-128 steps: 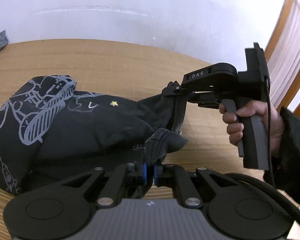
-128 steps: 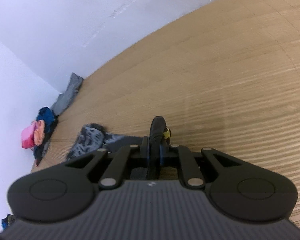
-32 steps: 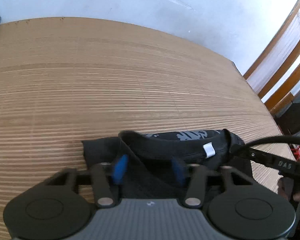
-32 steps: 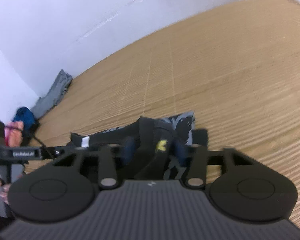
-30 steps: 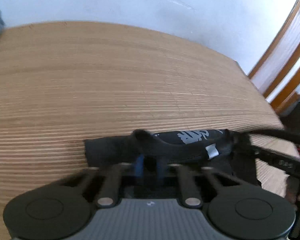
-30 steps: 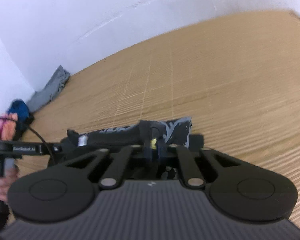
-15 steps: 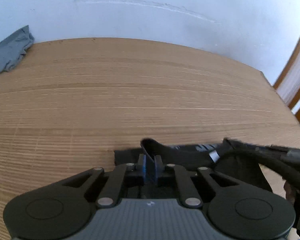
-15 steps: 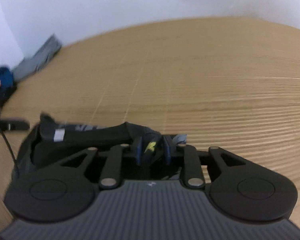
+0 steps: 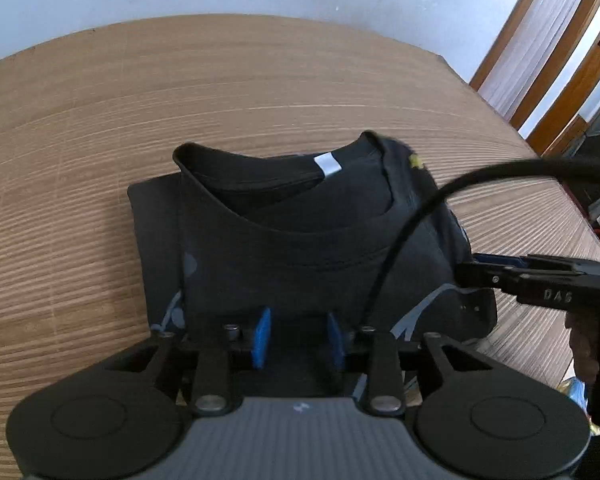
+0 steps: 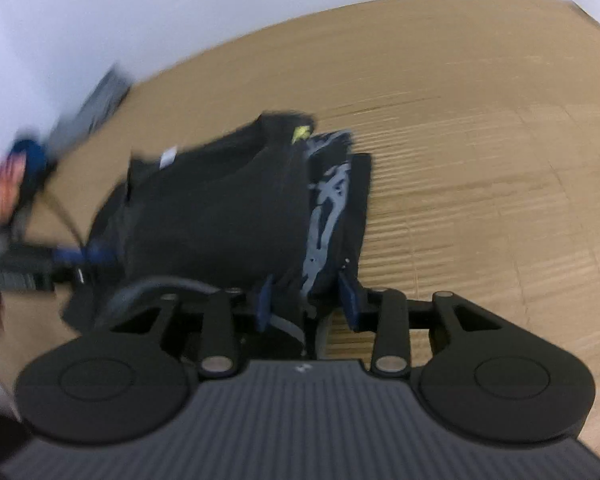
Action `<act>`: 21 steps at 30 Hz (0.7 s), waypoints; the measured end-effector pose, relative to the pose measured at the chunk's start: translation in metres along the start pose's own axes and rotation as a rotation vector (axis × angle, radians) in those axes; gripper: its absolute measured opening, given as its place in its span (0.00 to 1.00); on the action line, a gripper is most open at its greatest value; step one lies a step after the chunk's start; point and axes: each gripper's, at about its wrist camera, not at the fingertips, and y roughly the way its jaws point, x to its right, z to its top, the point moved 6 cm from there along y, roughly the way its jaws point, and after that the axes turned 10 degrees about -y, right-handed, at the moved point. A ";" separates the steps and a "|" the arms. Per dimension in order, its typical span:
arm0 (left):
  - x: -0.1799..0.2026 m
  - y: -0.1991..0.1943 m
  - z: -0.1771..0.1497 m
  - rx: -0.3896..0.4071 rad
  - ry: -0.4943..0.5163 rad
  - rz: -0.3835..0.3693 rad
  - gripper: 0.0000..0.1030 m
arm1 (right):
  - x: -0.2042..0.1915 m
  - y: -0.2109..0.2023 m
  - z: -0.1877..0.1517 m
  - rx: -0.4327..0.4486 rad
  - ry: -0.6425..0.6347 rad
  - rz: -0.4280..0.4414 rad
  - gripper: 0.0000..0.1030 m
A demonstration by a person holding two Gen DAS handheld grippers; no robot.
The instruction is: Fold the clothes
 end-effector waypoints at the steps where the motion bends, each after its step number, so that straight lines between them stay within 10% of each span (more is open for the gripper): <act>1: -0.001 0.000 -0.001 0.001 0.004 0.001 0.35 | -0.003 -0.004 0.003 0.019 -0.016 -0.014 0.38; 21: 0.002 -0.070 -0.041 0.145 0.118 0.140 0.39 | -0.091 -0.052 0.008 0.195 -0.106 0.090 0.40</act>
